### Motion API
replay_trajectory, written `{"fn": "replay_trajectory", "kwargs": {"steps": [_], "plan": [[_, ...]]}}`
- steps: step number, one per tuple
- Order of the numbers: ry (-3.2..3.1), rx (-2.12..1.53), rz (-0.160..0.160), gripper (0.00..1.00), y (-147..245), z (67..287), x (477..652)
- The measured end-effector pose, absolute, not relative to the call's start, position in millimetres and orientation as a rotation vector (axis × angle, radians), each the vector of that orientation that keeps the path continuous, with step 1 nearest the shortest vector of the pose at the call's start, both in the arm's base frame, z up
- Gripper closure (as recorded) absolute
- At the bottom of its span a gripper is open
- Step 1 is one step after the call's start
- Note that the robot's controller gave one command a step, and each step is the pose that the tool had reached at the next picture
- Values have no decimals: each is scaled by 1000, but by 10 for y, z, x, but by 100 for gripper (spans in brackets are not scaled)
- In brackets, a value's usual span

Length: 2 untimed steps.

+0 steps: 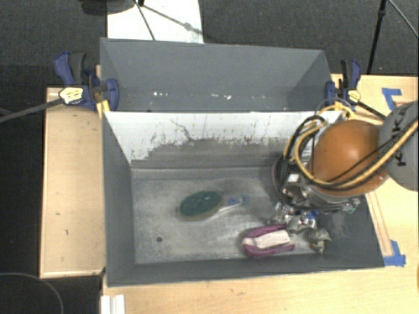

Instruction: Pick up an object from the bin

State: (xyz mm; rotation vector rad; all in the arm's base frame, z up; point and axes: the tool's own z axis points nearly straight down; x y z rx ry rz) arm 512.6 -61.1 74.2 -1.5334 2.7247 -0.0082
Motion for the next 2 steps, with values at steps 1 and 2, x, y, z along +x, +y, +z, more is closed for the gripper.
{"fn": "replay_trajectory", "kwargs": {"steps": [1,2], "plan": [[2734,-1539,-3,0,-625,718,5088],[2541,-1785,-27,0,-198,821,4892]]}}
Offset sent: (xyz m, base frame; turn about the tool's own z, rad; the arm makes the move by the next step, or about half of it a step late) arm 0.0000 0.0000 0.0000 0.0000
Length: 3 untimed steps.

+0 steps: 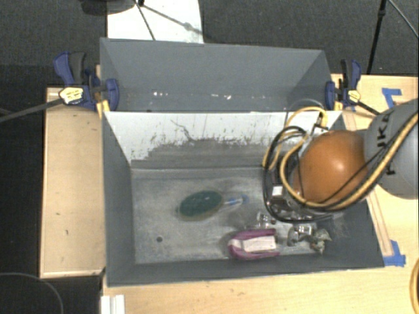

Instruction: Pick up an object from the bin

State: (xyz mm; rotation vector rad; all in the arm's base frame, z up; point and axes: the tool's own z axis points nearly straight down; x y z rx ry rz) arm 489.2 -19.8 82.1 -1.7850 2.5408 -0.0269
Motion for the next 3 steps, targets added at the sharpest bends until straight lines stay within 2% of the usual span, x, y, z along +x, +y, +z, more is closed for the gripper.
{"fn": "replay_trajectory", "kwargs": {"steps": [1,2,3], "plan": [[2439,-1941,-17,0,-325,734,5029],[2792,-1423,2,0,152,1181,4918],[2996,-931,1,0,126,1178,4960]]}}
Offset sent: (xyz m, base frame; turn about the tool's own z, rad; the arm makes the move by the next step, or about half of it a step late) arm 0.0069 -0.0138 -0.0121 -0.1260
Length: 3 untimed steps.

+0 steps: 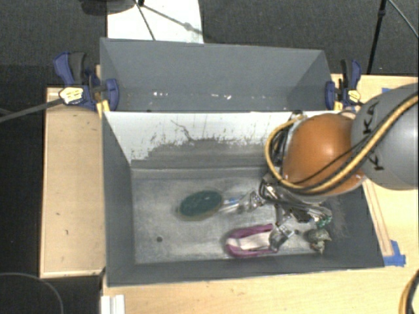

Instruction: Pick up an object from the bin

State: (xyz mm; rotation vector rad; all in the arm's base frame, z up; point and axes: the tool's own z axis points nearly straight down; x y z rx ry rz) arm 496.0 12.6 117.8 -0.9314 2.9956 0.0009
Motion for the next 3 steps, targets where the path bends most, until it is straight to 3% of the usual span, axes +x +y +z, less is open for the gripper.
{"fn": "replay_trajectory", "kwargs": {"steps": [1,2,3], "plan": [[2901,-1174,-5,0,-42,767,4874],[2903,-1174,-8,100,-62,768,4873],[2900,-1185,-8,100,-409,2351,4970]]}}
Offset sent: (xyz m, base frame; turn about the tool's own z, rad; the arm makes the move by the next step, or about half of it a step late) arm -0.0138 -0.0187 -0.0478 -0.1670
